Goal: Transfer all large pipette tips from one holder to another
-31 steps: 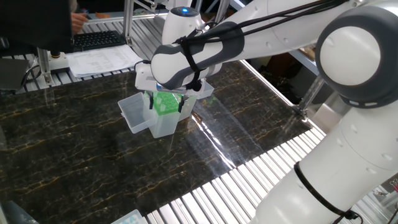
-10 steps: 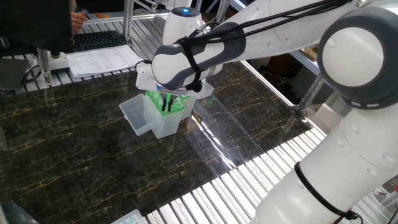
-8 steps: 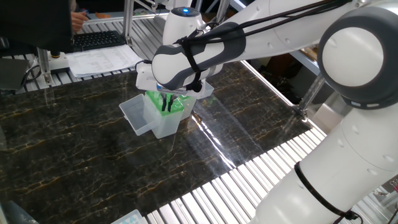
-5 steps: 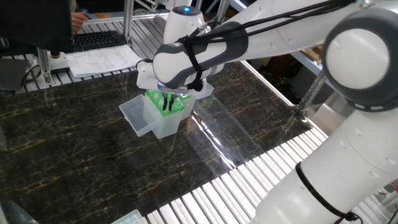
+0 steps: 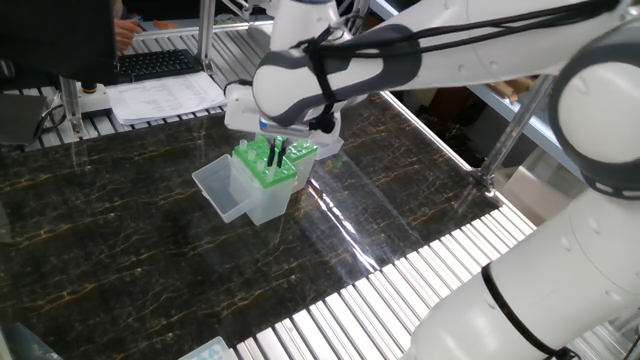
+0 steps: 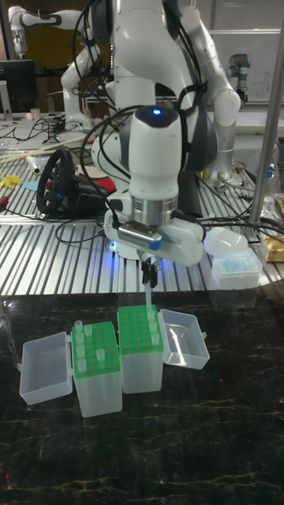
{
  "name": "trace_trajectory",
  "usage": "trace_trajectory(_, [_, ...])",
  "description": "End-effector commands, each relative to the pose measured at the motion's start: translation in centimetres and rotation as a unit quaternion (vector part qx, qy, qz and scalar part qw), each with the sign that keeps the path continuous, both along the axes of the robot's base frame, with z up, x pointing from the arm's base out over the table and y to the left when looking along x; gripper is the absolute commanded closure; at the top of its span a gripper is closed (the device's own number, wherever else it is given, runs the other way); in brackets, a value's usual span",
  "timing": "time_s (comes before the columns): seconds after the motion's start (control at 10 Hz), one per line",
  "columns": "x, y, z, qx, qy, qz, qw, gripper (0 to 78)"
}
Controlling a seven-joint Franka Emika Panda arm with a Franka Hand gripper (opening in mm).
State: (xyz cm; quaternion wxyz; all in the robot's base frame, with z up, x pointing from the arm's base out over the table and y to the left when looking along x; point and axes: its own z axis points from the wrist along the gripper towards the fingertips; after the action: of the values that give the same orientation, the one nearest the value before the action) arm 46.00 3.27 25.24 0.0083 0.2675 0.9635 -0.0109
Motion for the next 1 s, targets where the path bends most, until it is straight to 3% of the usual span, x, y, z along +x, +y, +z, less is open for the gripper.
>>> trace_trajectory(0.1, [0.1,-0.3,1.2,0.000,-0.002,-0.005,1.0000,76.4])
trace_trajectory(0.4, [0.7,-0.6,3.5,0.001,0.001,-0.004,1.0000,76.4])
trace_trajectory(1.0, [0.7,-1.4,5.7,0.002,0.000,-0.004,1.0000,76.4])
